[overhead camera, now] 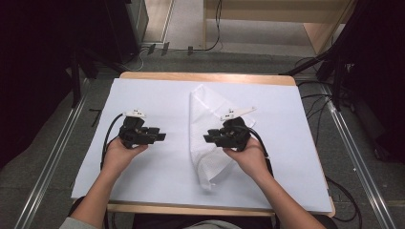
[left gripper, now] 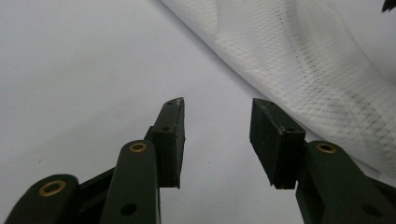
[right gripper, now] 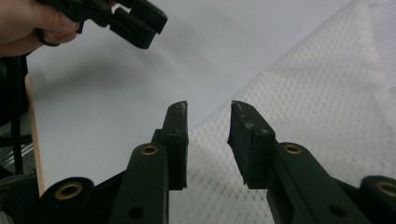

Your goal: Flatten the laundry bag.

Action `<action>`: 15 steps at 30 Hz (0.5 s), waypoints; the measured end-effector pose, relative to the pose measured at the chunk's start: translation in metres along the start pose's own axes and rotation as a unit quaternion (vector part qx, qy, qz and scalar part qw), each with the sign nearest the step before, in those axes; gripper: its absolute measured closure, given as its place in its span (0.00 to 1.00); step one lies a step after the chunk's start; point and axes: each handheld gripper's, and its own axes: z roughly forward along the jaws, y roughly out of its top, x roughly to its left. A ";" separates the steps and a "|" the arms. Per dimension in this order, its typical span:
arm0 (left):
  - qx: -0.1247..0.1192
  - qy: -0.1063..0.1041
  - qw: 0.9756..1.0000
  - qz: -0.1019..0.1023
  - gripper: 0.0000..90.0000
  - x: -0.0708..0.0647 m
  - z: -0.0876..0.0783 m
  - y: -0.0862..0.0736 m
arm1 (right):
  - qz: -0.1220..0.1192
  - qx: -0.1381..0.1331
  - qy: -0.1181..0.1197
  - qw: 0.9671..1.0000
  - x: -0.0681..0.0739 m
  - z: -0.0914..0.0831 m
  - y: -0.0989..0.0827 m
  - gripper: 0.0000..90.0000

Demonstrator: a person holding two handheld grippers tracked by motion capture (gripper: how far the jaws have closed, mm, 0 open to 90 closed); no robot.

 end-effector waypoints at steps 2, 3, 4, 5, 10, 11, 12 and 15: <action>0.000 -0.002 1.000 0.000 0.62 0.000 0.000 0.000 | 0.003 -0.004 -0.005 1.000 -0.003 -0.004 0.000 0.81; 0.000 -0.001 1.000 0.000 0.62 0.000 0.000 0.000 | 0.010 -0.007 -0.018 1.000 -0.011 -0.010 -0.001 0.81; 0.000 -0.002 1.000 0.000 0.62 0.000 0.000 0.000 | 0.010 -0.007 -0.018 1.000 -0.011 -0.010 -0.001 0.81; 0.001 -0.001 1.000 0.000 0.62 0.000 0.000 0.000 | 0.014 -0.008 -0.024 1.000 -0.014 -0.012 -0.001 0.81; 0.001 -0.002 1.000 0.000 0.62 0.000 0.000 0.000 | 0.031 0.006 -0.061 0.998 -0.037 -0.020 -0.009 0.81; -0.001 -0.003 1.000 0.001 0.62 0.000 0.000 0.001 | 0.034 0.005 -0.066 0.997 -0.040 -0.021 -0.011 0.80; -0.002 -0.003 1.000 0.001 0.62 0.000 0.000 0.001 | 0.040 0.005 -0.073 0.996 -0.045 -0.023 -0.013 0.78; -0.002 -0.003 1.000 0.002 0.62 0.000 0.001 0.002 | 0.052 0.007 -0.091 0.995 -0.057 -0.026 -0.020 0.78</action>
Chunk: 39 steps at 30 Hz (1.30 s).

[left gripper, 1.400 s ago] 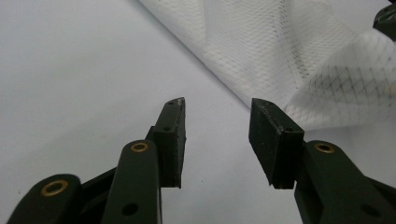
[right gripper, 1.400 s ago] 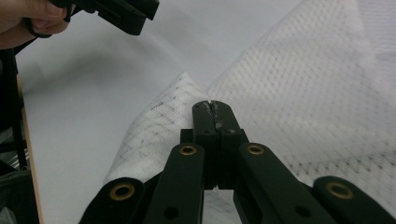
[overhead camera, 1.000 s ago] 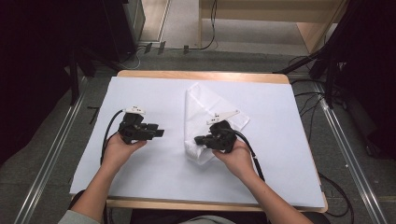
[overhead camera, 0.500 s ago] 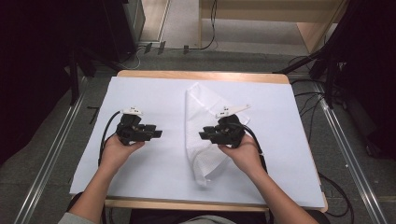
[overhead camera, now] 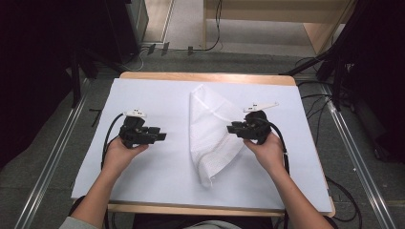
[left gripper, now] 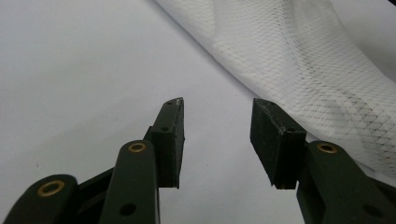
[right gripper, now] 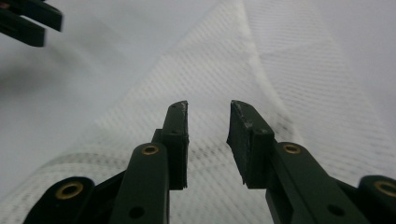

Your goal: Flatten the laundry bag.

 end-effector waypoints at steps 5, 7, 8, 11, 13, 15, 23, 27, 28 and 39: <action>0.002 -0.004 1.000 0.001 0.61 0.000 0.003 0.003 | 0.029 0.004 -0.030 0.999 -0.024 -0.005 -0.010 0.78; 0.002 -0.005 1.000 0.001 0.60 0.000 0.004 0.004 | 0.031 0.002 -0.033 0.999 -0.027 -0.006 -0.011 0.78; 0.005 -0.005 1.000 0.003 0.60 0.001 0.005 0.004 | 0.041 0.005 -0.034 0.999 -0.030 -0.007 -0.013 0.77; 0.004 -0.009 1.000 0.003 0.59 0.001 0.007 0.006 | 0.045 0.013 -0.047 0.998 -0.037 -0.006 -0.018 0.76; 0.003 -0.009 1.000 0.003 0.58 0.001 0.008 0.007 | 0.051 0.021 -0.054 0.997 -0.041 -0.004 -0.021 0.75; 0.003 -0.010 1.000 0.004 0.58 0.001 0.008 0.009 | 0.053 0.025 -0.058 0.997 -0.044 -0.003 -0.024 0.77; 0.006 -0.008 1.000 0.006 0.56 0.002 0.010 0.011 | 0.052 0.032 -0.069 0.996 -0.048 0.006 -0.031 0.76; 0.003 -0.008 1.000 0.005 0.56 0.003 0.010 0.010 | 0.066 0.043 -0.063 0.995 -0.053 0.012 -0.034 0.76; 0.003 -0.008 1.000 0.005 0.56 0.003 0.010 0.010 | 0.070 0.046 -0.062 0.995 -0.053 0.013 -0.034 0.76; 0.000 -0.004 1.000 -0.003 0.56 0.007 0.008 0.009 | 0.051 0.076 -0.074 0.993 -0.050 0.027 -0.038 0.92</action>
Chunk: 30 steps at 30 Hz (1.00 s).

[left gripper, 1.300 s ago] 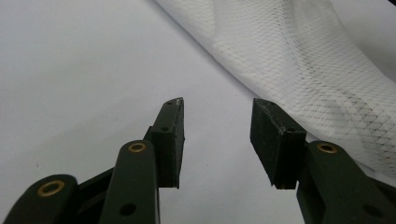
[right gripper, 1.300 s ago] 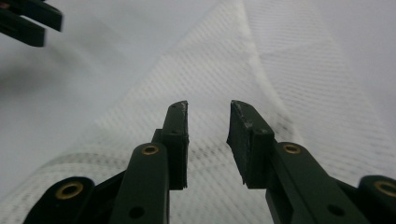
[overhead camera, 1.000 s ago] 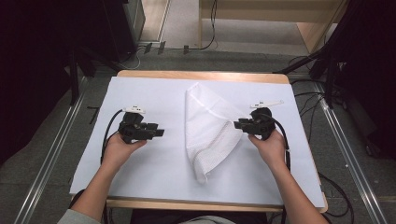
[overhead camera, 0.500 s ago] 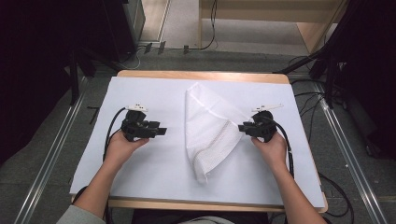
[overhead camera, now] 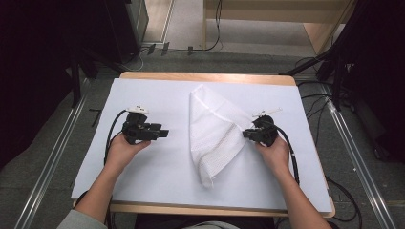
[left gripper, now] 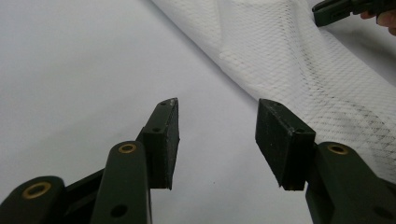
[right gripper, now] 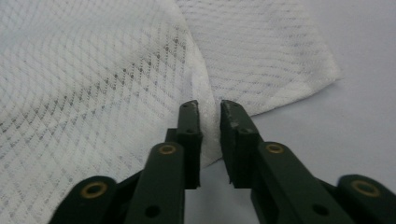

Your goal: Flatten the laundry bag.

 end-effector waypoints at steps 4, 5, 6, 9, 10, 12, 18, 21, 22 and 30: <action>0.003 0.000 1.000 0.003 0.56 -0.001 0.001 0.000 | -0.009 0.002 -0.006 1.000 0.002 0.001 0.001 0.98; 0.002 0.000 1.000 0.002 0.56 -0.001 0.001 0.000 | -0.011 0.003 -0.006 1.000 0.002 0.001 0.001 0.99; 0.004 -0.001 1.000 0.002 0.56 -0.001 0.002 0.000 | -0.011 0.005 -0.006 1.000 0.002 0.001 0.001 0.99; 0.005 0.000 1.000 0.003 0.56 -0.001 0.002 0.000 | -0.008 0.005 -0.003 1.000 0.002 0.000 0.002 0.99; 0.004 0.000 1.000 0.002 0.56 -0.001 0.002 0.000 | -0.005 0.004 0.000 1.000 0.002 0.000 0.002 0.99; 0.003 -0.001 1.000 0.001 0.56 -0.001 0.002 0.000 | 0.000 0.000 0.006 1.000 0.001 -0.002 0.003 0.99; 0.000 0.001 1.000 0.000 0.56 0.002 0.000 0.000 | 0.000 -0.031 0.026 0.999 0.006 -0.015 0.007 0.99; 0.000 0.000 1.000 -0.001 0.56 0.002 0.000 -0.001 | 0.002 -0.043 0.038 0.998 0.011 -0.021 0.010 0.99; 0.000 0.001 1.000 -0.001 0.56 0.002 0.000 -0.001 | 0.000 -0.046 0.042 0.998 0.013 -0.022 0.011 0.99; -0.002 0.023 1.000 0.007 0.56 0.001 -0.003 0.000 | -0.024 -0.067 0.071 0.995 0.039 -0.024 0.024 0.99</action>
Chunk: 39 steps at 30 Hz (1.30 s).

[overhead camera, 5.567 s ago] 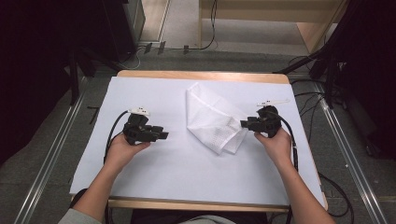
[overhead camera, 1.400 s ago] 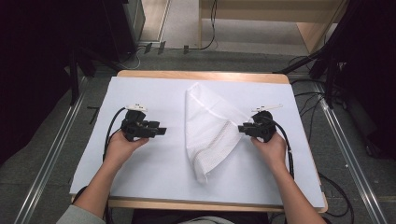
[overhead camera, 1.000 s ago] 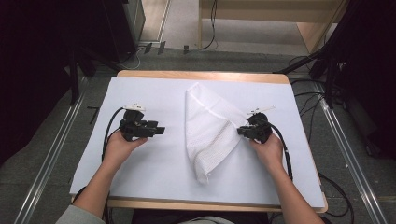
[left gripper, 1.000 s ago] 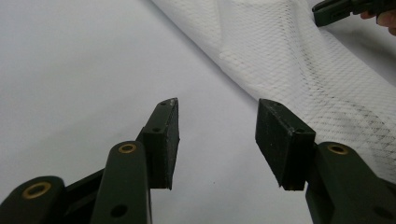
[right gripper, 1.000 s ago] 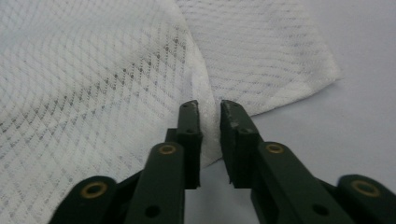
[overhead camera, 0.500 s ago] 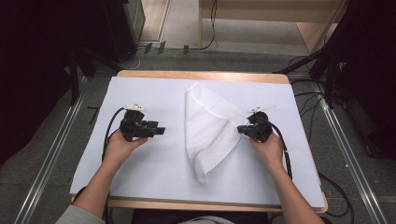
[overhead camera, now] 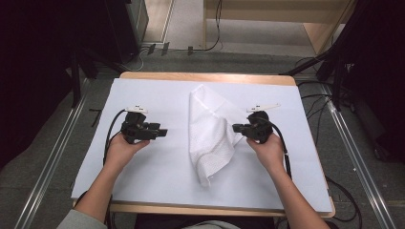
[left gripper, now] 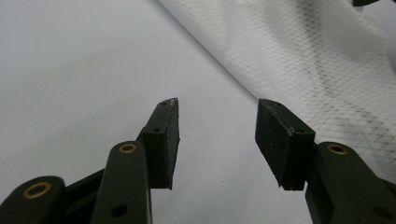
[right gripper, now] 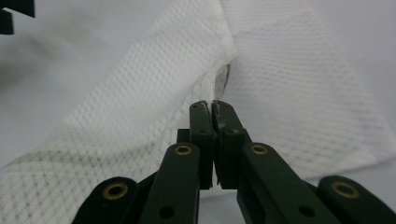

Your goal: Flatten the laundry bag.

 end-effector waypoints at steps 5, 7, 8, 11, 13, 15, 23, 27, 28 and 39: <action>0.000 -0.007 1.000 -0.006 0.55 0.000 -0.002 -0.001 | -0.028 0.003 0.017 0.999 0.021 0.006 0.011 0.99; 0.000 -0.008 1.000 -0.010 0.54 0.002 -0.002 -0.001 | -0.035 0.003 0.024 0.999 0.027 0.009 0.016 0.99; 0.001 -0.008 1.000 -0.010 0.54 0.003 -0.003 -0.002 | -0.036 0.005 0.027 0.999 0.031 0.011 0.019 0.99; 0.001 -0.010 1.000 -0.016 0.53 0.004 -0.004 -0.003 | -0.045 0.007 0.034 0.998 0.039 0.018 0.025 0.99; 0.001 -0.010 1.000 -0.016 0.53 0.005 -0.006 -0.004 | -0.050 0.007 0.041 0.998 0.044 0.021 0.029 0.99; 0.001 -0.010 1.000 -0.016 0.53 0.005 -0.006 -0.004 | -0.054 0.010 0.045 0.997 0.049 0.026 0.032 0.99; -0.003 -0.008 1.000 -0.020 0.48 0.009 -0.012 -0.009 | -0.065 0.014 0.062 0.996 0.066 0.041 0.045 0.99; -0.010 -0.006 1.000 -0.026 0.48 0.013 -0.016 -0.011 | -0.074 0.017 0.069 0.995 0.076 0.049 0.054 0.99; -0.011 -0.006 1.000 -0.027 0.48 0.013 -0.017 -0.012 | -0.078 0.016 0.072 0.994 0.079 0.051 0.055 0.99; -0.027 0.006 0.999 -0.041 0.48 0.018 -0.030 -0.020 | -0.096 0.026 0.094 0.991 0.107 0.083 0.073 0.99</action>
